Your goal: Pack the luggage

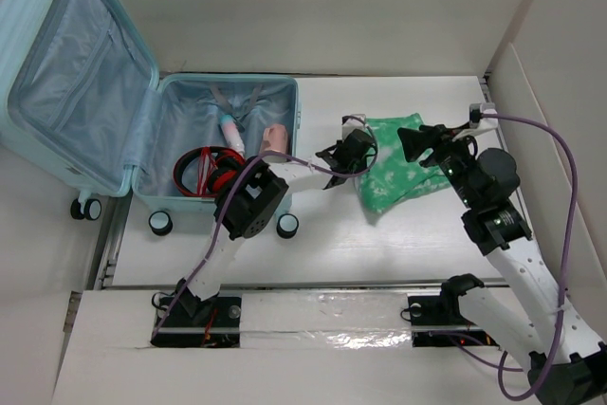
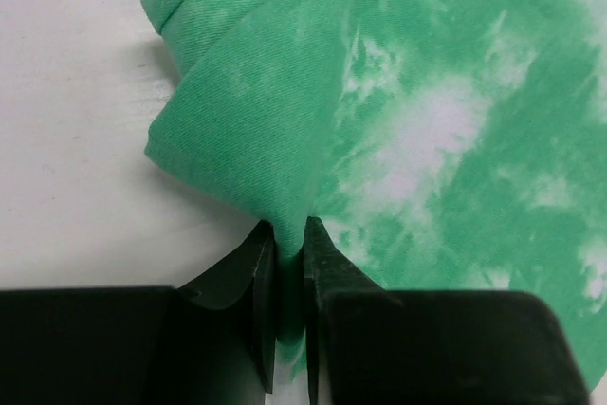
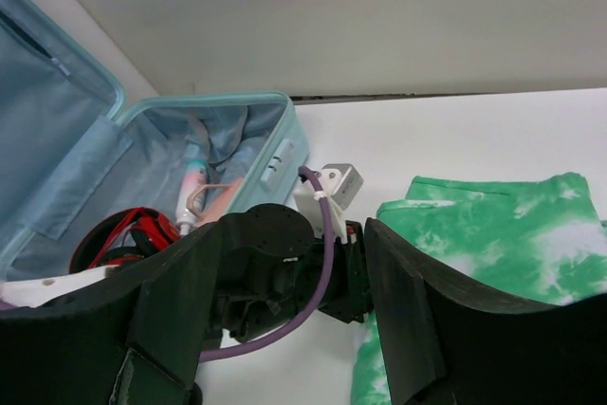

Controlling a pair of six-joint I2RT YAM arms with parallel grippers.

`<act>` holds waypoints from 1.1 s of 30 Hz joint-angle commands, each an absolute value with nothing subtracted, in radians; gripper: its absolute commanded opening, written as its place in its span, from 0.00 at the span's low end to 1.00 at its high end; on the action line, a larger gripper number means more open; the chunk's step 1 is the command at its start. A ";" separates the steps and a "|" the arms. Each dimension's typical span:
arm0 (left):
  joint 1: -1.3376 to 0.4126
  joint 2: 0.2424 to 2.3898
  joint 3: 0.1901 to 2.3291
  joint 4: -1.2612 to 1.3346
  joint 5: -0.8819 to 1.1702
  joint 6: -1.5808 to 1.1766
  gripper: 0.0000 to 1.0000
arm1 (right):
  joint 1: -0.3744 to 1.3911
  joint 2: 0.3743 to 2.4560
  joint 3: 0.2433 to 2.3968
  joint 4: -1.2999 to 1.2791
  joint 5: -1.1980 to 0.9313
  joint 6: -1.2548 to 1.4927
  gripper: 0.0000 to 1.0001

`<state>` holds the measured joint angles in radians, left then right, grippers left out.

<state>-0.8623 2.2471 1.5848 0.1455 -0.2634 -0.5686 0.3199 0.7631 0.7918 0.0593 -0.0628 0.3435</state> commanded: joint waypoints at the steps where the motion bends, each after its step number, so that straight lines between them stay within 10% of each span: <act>1: -0.867 2.266 1.595 0.153 -0.236 -0.516 0.00 | 0.342 0.726 0.815 0.086 -0.071 0.331 0.68; 17: -0.640 1.787 1.606 0.054 -0.069 -0.229 0.00 | 0.353 0.652 0.742 0.078 0.087 0.285 0.68; 33: 0.049 1.483 1.157 0.038 -0.040 -0.267 0.00 | 0.353 0.632 0.736 0.064 0.075 0.278 0.69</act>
